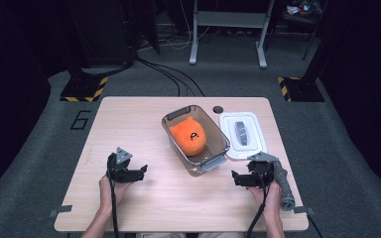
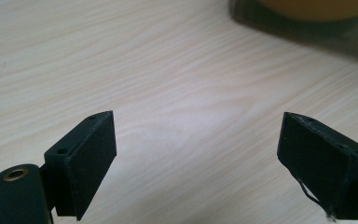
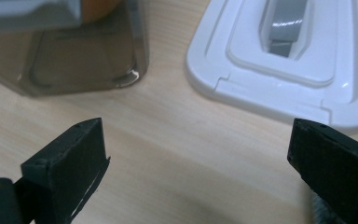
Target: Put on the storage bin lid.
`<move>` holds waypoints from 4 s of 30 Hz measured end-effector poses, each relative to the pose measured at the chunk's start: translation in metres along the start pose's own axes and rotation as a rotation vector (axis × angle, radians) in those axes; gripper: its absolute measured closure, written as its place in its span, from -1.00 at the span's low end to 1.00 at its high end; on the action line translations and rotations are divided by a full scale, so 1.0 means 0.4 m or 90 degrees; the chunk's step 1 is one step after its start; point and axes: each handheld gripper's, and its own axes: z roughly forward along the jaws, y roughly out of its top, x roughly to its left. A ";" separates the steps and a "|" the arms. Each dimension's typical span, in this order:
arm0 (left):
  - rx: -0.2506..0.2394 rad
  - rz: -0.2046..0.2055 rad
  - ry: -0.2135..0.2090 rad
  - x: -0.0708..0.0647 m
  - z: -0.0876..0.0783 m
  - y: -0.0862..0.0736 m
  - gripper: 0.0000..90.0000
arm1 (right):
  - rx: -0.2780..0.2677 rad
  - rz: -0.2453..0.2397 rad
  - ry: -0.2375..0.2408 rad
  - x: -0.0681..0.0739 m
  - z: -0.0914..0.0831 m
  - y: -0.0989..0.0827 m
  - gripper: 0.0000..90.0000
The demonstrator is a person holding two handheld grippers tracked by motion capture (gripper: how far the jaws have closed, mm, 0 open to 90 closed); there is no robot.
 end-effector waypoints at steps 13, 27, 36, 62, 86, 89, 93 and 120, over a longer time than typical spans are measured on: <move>0.025 0.011 0.023 -0.015 0.020 -0.063 -0.75 | 0.008 0.037 -0.011 -0.110 0.037 0.109 -0.92; 0.034 0.014 0.012 -0.013 0.020 -0.060 -0.75 | 0.038 0.061 -0.009 -0.180 0.113 0.190 -0.89; 0.031 0.006 0.006 -0.009 0.025 -0.059 -0.75 | 0.069 0.080 0.000 -0.202 0.173 0.196 -0.80; 0.031 0.011 0.011 -0.013 0.023 -0.060 -0.74 | 0.085 0.073 -0.041 -0.186 0.306 0.242 0.17; 0.028 0.014 0.013 -0.015 0.023 -0.060 -0.74 | 0.080 0.082 -0.063 -0.185 0.315 0.251 0.49; 0.027 0.014 0.013 -0.015 0.023 -0.060 -0.74 | 0.077 0.083 -0.057 -0.189 0.304 0.259 0.49; 0.025 0.015 0.016 -0.016 0.023 -0.060 -0.74 | 0.067 0.074 -0.059 -0.186 0.288 0.271 0.49; 0.026 0.015 0.018 -0.018 0.022 -0.061 -0.74 | 0.031 0.054 -0.068 -0.227 0.133 0.361 0.49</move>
